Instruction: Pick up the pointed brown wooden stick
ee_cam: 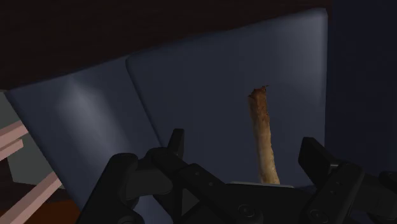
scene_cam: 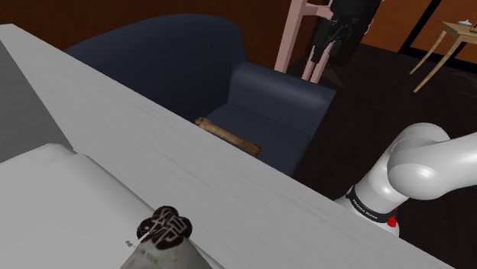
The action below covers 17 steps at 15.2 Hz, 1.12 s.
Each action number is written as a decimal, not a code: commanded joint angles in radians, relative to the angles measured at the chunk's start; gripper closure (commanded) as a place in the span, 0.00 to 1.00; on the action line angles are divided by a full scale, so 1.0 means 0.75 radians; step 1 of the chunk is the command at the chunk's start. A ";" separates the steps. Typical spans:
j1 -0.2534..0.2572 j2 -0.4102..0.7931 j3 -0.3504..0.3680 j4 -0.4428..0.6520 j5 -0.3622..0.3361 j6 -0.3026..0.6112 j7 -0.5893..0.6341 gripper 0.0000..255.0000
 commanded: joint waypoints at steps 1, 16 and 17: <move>0.000 0.000 0.000 0.000 0.000 0.000 0.000 0.00; 0.051 0.588 0.079 -0.048 -0.021 0.508 0.020 0.00; 0.054 0.635 0.085 -0.039 -0.025 0.536 0.023 0.00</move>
